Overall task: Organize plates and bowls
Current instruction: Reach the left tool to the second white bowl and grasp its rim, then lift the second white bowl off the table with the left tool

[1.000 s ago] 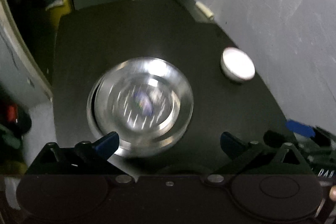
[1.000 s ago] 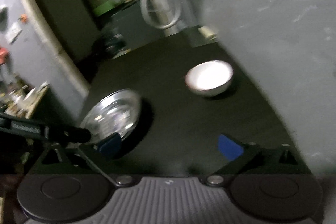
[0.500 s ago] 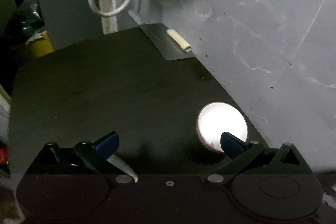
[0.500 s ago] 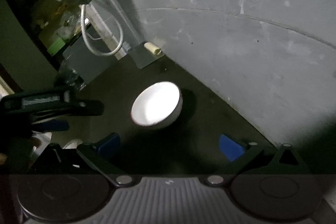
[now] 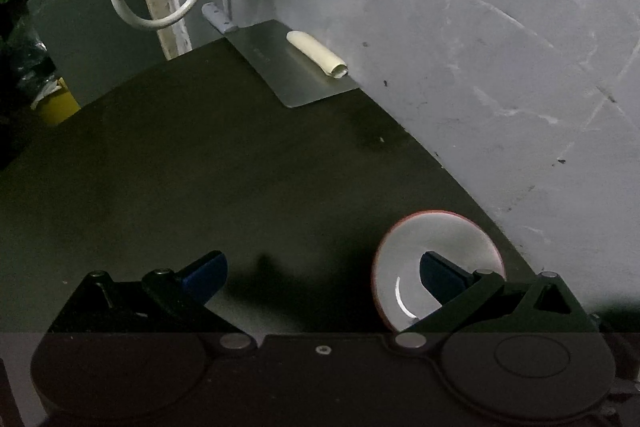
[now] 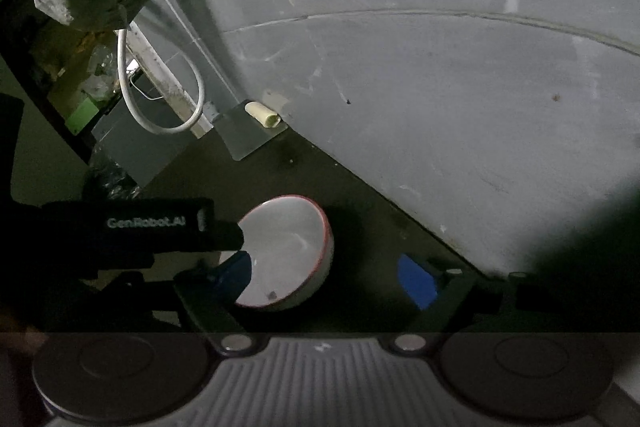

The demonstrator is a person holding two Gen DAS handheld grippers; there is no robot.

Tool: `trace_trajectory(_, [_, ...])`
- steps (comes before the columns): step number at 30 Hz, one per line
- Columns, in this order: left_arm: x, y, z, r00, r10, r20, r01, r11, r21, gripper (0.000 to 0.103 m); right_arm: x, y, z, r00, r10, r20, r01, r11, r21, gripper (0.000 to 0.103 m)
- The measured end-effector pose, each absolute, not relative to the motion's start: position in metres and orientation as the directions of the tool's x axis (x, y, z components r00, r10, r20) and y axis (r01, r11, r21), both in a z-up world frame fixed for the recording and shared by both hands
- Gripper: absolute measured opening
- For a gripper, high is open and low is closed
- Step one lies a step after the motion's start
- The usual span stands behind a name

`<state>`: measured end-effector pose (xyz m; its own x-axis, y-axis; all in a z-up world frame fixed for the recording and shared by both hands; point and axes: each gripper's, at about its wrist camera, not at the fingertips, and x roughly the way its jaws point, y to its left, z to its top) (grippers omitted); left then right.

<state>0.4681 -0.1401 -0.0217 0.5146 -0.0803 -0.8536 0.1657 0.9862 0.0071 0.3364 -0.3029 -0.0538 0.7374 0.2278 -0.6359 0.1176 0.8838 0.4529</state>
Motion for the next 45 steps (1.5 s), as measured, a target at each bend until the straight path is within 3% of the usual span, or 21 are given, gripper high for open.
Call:
trace_trajectory(6, [0.473,-0.144,-0.025,0.500,-0.066,-0.864,0.180,0.983,0.029,0.099,0.346,-0.300,-0.056,0.732,0.221,-0.644,0.121,0.888,0.443,0.072])
trace_trajectory(11, [0.474,-0.145,-0.030,0.470,-0.077,-0.879,0.176,0.984,0.009,0.083,0.350,-0.298,-0.059,0.717,0.237,-0.655,0.113,0.888,0.445,0.055])
trace_trajectory(17, [0.471,-0.147,-0.032,0.456,-0.113,-0.883,0.195,0.981,-0.025,0.073,0.353,-0.297,-0.061,0.710,0.255,-0.656,0.098,0.887,0.451,0.044])
trace_trajectory(33, [0.470,-0.150,-0.032,0.455,-0.125,-0.882,0.225,0.974,-0.022,0.062,0.354,-0.295,-0.062,0.703,0.270,-0.658,0.084,0.887,0.454,0.034])
trace_trajectory(45, [0.470,-0.152,-0.036,0.437,-0.169,-0.883,0.240,0.968,-0.066,0.039,0.355,-0.294,-0.063,0.699,0.270,-0.662,0.082,0.889,0.450,0.028])
